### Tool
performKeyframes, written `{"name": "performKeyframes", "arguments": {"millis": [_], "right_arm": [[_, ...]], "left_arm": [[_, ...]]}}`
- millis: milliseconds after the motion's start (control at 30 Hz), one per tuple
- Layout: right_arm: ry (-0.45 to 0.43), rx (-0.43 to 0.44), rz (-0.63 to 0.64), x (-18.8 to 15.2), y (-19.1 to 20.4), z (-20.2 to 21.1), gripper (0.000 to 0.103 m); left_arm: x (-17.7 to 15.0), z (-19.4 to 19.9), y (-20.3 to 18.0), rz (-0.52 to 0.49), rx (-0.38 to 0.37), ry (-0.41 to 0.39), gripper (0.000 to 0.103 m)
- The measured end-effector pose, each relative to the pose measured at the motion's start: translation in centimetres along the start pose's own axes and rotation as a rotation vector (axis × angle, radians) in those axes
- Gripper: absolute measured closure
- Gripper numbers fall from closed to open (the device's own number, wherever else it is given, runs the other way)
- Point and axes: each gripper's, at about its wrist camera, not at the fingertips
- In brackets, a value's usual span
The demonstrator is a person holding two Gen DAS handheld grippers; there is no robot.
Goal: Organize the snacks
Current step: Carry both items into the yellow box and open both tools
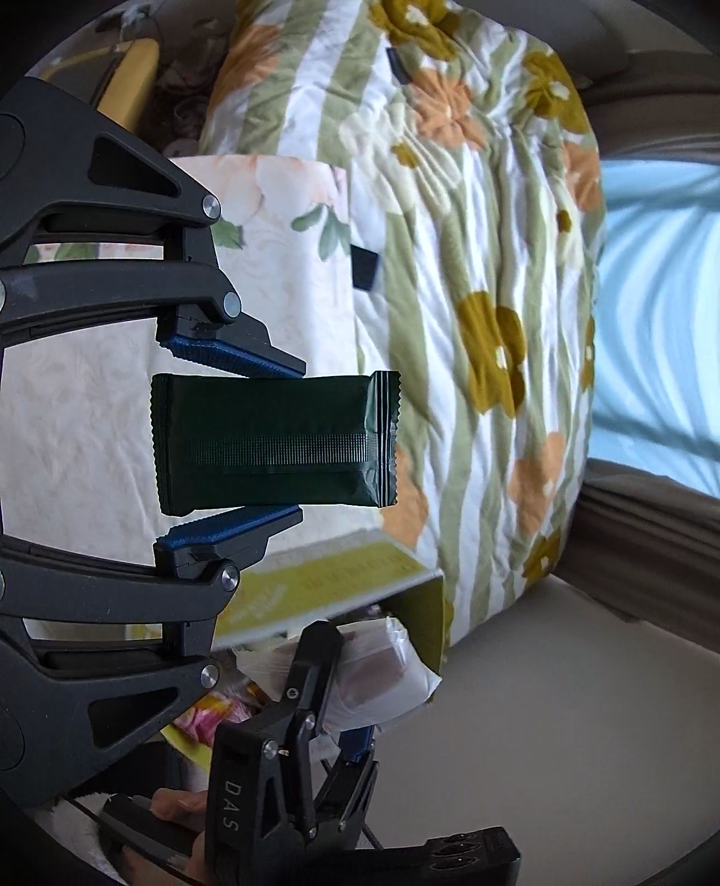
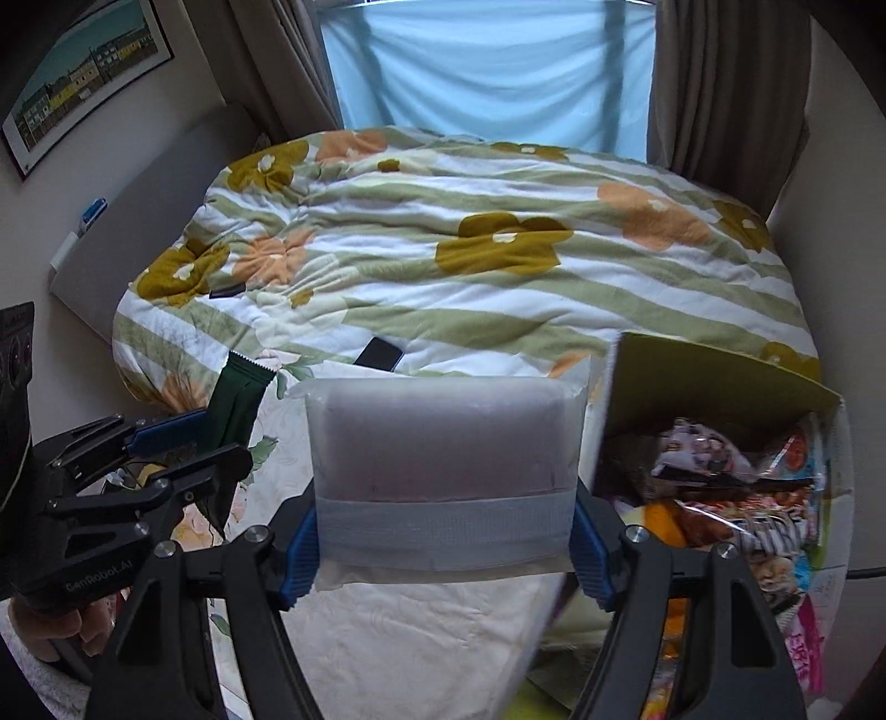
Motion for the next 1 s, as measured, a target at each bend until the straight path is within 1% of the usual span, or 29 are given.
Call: {"name": "performKeyframes", "arguments": {"millis": [67,133,233,333,400,567,700,733,767,800,833,867,1000], "right_arm": [[-0.018,-0.017,-0.021,-0.5,-2.5,1.4,0.033],[-0.029,-0.037,-0.044,-1.3,-5.2,2.5,0.033],[-0.034,-0.057,-0.081,-2.8,-9.0,3.8,0.033],[-0.031,-0.073,-0.111,-4.6,-12.5,4.6,0.033],[-0.027,-0.078,-0.125,-5.6,-14.0,5.0,0.033],[-0.006,-0.07,-0.164,-8.2,-17.9,5.0,0.033],[0.01,-0.049,-0.185,-9.7,-19.8,4.6,0.033],[0.015,-0.039,-0.19,-10.1,-20.2,4.5,0.033],[0.018,-0.032,-0.192,-10.3,-20.4,4.4,0.033],[0.019,-0.026,-0.192,-10.5,-20.7,4.3,0.033],[0.018,-0.02,-0.192,-10.7,-20.8,4.3,0.033],[0.015,-0.014,-0.191,-10.8,-21.0,4.3,0.033],[-0.005,-0.001,-0.182,-11.4,-21.2,4.5,0.033]], "left_arm": [[0.7,-0.3,-2.7,-0.026,-0.017,-0.009,0.062],[1.3,-1.1,-5.9,-0.045,-0.052,-0.012,0.062],[1.2,-2.7,-10.2,-0.083,-0.074,-0.005,0.062],[0.6,-4.8,-14.1,-0.107,-0.107,0.022,0.062],[0.0,-6.4,-16.4,-0.116,-0.12,0.044,0.062],[-2.6,-9.9,-20.4,-0.122,-0.13,0.111,0.062],[-4.6,-11.9,-21.9,-0.112,-0.11,0.151,0.059],[-4.9,-12.3,-21.9,-0.107,-0.094,0.165,0.051],[-5.3,-12.7,-21.9,-0.105,-0.073,0.178,0.03],[-5.6,-12.6,-21.9,-0.102,-0.055,0.172,0.018],[-5.9,-12.3,-21.7,-0.099,-0.039,0.15,0.003],[-6.1,-11.7,-21.5,-0.091,-0.027,0.121,0.001],[-6.5,-9.7,-20.0,-0.073,0.007,0.073,0.001]]}}
Point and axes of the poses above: each gripper's, at about its wrist camera, not at the fingertips, and z roughly against the way its jaws point, y to its left, x to its top, and after that the axes turned 15 degrees about -x, right-handed
